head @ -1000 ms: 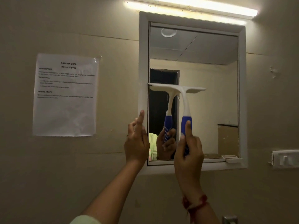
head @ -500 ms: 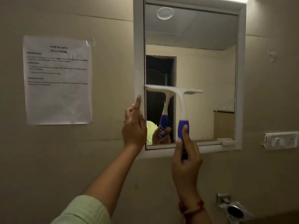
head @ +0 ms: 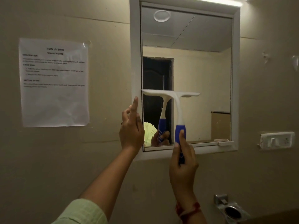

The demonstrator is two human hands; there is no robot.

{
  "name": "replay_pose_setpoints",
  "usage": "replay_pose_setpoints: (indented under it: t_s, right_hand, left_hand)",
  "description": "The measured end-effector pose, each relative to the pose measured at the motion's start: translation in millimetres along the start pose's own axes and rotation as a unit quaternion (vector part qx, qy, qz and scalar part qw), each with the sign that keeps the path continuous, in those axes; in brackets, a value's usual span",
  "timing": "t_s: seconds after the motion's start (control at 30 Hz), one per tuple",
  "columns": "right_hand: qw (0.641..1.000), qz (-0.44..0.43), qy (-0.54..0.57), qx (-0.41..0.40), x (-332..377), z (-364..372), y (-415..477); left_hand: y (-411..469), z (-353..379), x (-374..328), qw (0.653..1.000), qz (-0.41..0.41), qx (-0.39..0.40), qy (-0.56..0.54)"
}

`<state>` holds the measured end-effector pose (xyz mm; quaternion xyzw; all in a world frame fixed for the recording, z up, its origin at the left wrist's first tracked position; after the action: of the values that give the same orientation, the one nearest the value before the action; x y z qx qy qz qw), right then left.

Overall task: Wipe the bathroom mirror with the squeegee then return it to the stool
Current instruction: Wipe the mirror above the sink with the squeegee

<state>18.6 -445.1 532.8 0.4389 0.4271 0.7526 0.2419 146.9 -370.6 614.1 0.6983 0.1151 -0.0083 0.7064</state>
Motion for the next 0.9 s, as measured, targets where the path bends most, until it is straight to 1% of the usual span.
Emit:
replay_pose_setpoints:
  t_s: [0.1,0.17,0.37,0.43,0.6,0.7,0.8,0.9]
  right_hand:
    - [1.000,-0.013,0.000,-0.010,10.6,4.8,30.3]
    - [1.000,-0.018,-0.003,-0.009,10.4,5.2,34.6]
    - [1.000,0.015,-0.016,0.015,-18.5,-4.0,-25.8]
    - [1.000,0.019,-0.008,0.017,-19.6,-8.5,-32.0]
    - [1.000,0.003,0.016,0.000,6.5,0.9,14.6]
    - [1.000,-0.003,0.012,-0.006,10.9,9.2,31.5]
    - [1.000,-0.002,-0.009,0.006,-4.0,6.8,8.4]
    - [1.000,0.022,-0.015,0.014,-17.8,-0.3,-25.5]
  left_hand:
    - [0.0,0.3,0.4,1.000,0.003,-0.003,-0.002]
    - [-0.7,0.2,0.2,1.000,0.003,-0.003,-0.002]
    - [-0.5,-1.0,-2.7,1.000,-0.002,0.001,0.001]
    - [-0.9,-0.4,-3.2,1.000,0.000,-0.003,0.000]
    - [-0.9,-0.3,-1.4,1.000,0.000,-0.003,0.006]
    - [-0.8,0.4,-0.7,1.000,0.000,-0.002,0.009]
    - [-1.1,0.6,-1.2,1.000,0.001,0.001,0.007]
    - [-1.0,-0.2,-1.8,1.000,-0.001,0.000,0.009]
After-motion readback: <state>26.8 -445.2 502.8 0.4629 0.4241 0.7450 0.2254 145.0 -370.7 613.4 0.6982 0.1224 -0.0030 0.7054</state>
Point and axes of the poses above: each hand's wrist, its own y-axis towards the middle knuckle, its own z-axis out of the palm, x = y × z, the point moved 1 cm from there along y, towards the middle knuckle, and after that the axes turned 7 degrees about z, right-handed, at the moved point
